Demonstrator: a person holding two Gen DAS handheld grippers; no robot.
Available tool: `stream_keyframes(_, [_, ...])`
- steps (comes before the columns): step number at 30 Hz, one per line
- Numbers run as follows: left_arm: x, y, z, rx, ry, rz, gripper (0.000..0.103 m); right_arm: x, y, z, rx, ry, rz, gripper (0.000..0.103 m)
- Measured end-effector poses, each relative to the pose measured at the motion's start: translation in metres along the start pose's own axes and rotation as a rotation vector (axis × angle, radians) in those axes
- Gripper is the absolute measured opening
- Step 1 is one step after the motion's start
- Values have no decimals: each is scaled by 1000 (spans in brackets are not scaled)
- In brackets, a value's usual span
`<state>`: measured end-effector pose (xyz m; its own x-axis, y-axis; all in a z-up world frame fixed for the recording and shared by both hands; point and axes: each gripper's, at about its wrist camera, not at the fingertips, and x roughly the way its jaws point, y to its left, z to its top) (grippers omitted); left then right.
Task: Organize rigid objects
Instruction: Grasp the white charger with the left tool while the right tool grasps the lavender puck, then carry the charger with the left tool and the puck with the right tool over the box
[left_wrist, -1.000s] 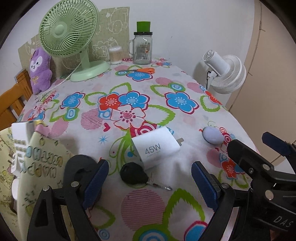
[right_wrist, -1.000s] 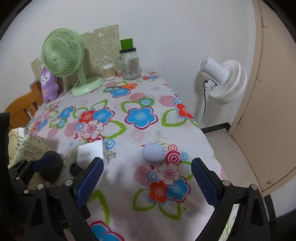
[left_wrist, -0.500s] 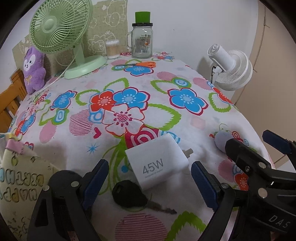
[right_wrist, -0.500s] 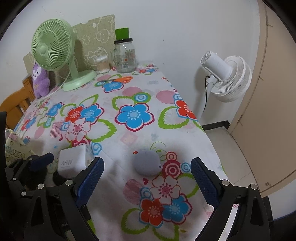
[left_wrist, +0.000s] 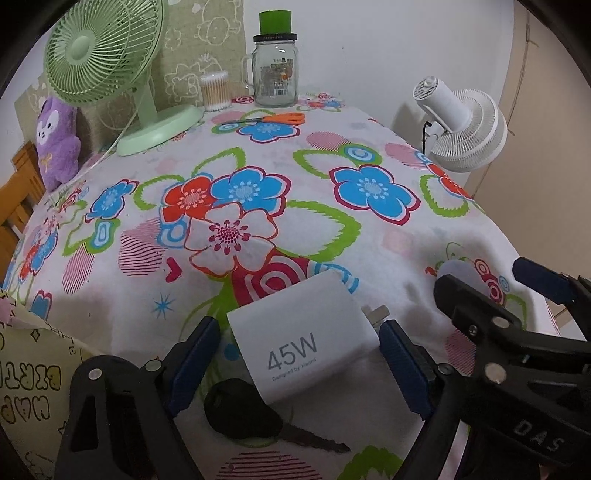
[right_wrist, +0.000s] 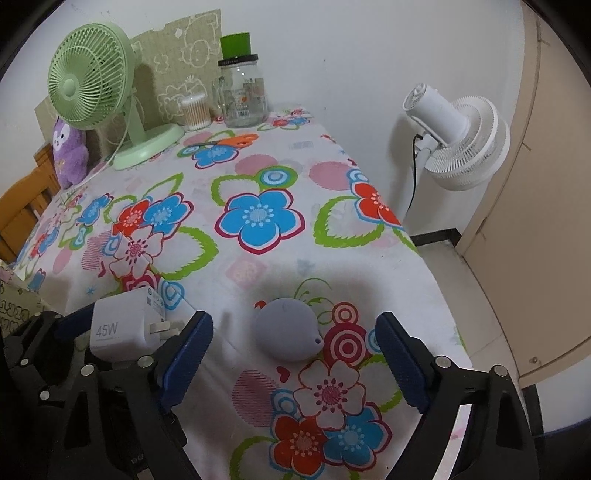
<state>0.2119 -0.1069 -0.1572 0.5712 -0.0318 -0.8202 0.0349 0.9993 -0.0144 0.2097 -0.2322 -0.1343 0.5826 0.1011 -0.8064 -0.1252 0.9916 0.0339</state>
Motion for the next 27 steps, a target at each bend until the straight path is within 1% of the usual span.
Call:
stream_keyframes(1, [0,0,0,-1,-3,0,88,1,0,0,2,5,6,86])
stream_keyframes(3, [0,0,0,-5,-7,4,87,6,0,0,8,22,26,76])
stream_keyframes(4, [-1,0,-1,-16,-10,8,86,8,0,1,11,28,37,73])
stream_keyframes(6, [-2,-2,-1,-18,-19,6,80,12,0,1,19,38,48,64])
stream_keyframes(8, [-3,-3,-1,-19,-23,9,79,14,1,1,22,36,46,61])
stream_keyframes(10, [-3,-3,-1,-18,-24,6,79,14,3,1,23,32,44,51])
stream_keyframes(11, [-3,-4,-1,-13,-27,9,79,15,5,1,19,33,28,44])
stream_keyframes(15, [-3,-4,-1,-6,-29,9,79,14,7,1,12,31,16,42])
stream_keyframes(17, [-6,-5,-1,-2,-34,4,73,12,8,0,12,29,12,42])
stream_keyframes(19, [-6,-5,-1,1,-20,-3,73,10,8,0,10,30,12,42])
stream_keyframes(22, [-8,-6,-3,8,-21,2,73,5,10,-2,-1,23,1,42])
stream_keyframes(27, [-14,-5,-7,2,-18,-10,73,-3,12,-6,5,19,4,42])
